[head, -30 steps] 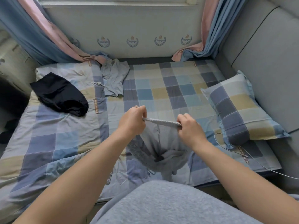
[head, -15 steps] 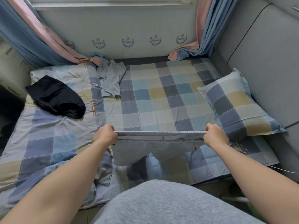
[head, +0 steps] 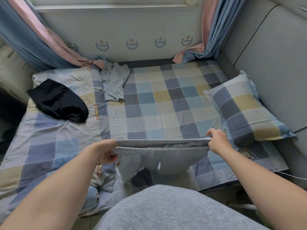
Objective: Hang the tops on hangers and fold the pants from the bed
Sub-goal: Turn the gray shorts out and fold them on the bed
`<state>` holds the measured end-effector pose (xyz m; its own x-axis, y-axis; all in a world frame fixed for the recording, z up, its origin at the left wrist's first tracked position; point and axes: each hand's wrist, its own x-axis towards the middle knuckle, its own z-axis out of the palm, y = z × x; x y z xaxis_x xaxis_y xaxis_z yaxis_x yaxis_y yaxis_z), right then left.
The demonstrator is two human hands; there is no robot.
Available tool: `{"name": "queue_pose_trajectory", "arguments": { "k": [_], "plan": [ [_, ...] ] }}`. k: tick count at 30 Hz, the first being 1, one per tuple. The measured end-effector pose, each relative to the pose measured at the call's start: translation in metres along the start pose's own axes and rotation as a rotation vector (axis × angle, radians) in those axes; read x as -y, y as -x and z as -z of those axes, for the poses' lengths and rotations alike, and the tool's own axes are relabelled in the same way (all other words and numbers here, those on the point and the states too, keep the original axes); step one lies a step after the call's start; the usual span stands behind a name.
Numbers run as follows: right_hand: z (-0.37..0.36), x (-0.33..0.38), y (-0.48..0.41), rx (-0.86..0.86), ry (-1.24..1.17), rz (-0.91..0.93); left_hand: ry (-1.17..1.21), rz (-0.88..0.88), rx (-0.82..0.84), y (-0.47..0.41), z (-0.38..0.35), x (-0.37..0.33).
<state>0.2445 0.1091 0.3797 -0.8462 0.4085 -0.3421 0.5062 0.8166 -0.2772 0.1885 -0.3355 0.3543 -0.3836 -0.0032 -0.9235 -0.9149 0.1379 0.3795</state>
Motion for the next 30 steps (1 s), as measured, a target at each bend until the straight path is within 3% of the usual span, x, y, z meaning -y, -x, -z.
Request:
{"name": "queue_pose_trajectory", "arguments": {
  "k": [2,3,7,12,18,21,26,30],
  "plan": [
    [0.003,0.000,-0.002,-0.049,0.022,0.021,-0.047,0.052,0.084,0.005,0.002,0.004],
    [0.004,0.003,0.000,-0.056,-0.079,-0.033,-0.063,0.063,0.125,0.007,0.002,0.006],
    [0.007,0.012,0.011,0.253,-0.883,-0.309,0.041,0.051,0.195,0.011,-0.001,0.011],
    [0.023,0.002,0.015,0.558,-1.259,-0.207,0.381,0.024,0.208,0.018,0.003,0.006],
    [0.034,0.012,0.009,0.526,-1.505,-0.114,0.789,-0.103,0.340,0.032,-0.001,-0.013],
    [0.033,0.025,0.009,0.386,-1.416,-0.059,0.840,-0.246,0.313,0.036,-0.012,-0.022],
    [0.035,0.039,0.004,0.018,-0.992,0.032,0.231,-0.646,-0.113,0.043,-0.034,-0.027],
    [0.042,0.037,0.004,-0.178,-0.523,0.176,0.125,-0.760,-0.155,0.049,-0.032,-0.035]
  ]
}}
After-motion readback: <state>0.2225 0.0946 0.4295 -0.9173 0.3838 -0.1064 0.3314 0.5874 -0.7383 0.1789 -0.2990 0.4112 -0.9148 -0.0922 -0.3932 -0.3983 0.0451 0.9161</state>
